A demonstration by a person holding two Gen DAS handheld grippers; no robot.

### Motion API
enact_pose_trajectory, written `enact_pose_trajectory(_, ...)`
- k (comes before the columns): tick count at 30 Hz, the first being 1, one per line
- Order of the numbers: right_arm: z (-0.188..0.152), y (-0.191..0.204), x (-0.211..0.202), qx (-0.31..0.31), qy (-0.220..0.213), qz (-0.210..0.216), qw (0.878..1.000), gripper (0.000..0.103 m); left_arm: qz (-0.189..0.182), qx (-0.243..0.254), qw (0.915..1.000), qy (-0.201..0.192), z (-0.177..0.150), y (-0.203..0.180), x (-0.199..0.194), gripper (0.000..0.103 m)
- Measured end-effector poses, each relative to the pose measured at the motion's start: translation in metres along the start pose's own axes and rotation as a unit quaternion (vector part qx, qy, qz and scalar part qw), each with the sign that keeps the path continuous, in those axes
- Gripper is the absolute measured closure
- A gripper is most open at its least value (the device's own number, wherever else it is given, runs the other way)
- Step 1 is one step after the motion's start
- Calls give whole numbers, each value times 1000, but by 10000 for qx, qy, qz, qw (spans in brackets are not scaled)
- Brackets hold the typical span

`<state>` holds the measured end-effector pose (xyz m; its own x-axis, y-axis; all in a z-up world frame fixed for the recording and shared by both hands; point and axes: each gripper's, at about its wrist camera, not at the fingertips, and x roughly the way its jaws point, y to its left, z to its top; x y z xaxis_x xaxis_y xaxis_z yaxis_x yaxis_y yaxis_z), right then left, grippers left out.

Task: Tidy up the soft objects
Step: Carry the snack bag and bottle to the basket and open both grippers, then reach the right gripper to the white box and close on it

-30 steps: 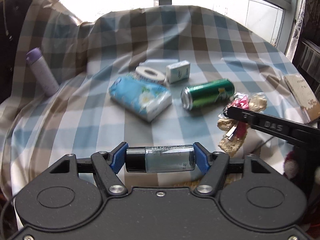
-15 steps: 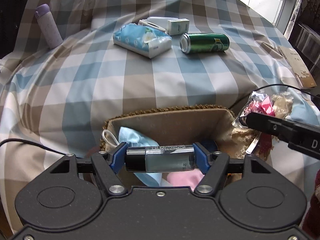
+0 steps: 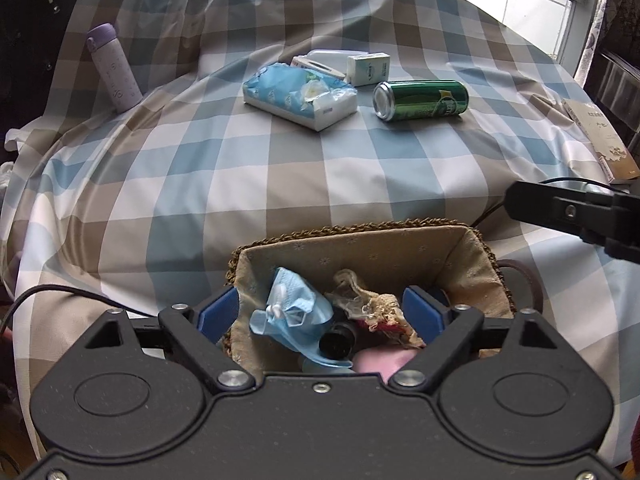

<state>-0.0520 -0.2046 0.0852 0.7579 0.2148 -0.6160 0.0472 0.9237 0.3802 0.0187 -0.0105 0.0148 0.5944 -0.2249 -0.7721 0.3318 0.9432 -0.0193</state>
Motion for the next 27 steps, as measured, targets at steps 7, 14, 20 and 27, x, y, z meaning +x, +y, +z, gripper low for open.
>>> enact_pose_trajectory(7, -5, -3, 9, 31, 193, -172, 9997, 35, 200, -7, 9998, 71, -5, 7, 5, 16)
enact_pose_trajectory(14, -7, 0, 17, -58, 304, -220, 9993, 29, 322, -71, 9994, 104, -3, 16, 10, 13)
enact_pose_trajectory(20, -2, -4, 24, -97, 334, -332, 9988, 26, 488, -130, 9987, -100, 17, 29, 11, 12)
enact_pose_trajectory(27, 17, -4, 35, -376, 241, -567, 9974, 21, 729, -196, 9960, -487, 62, 47, 23, 8)
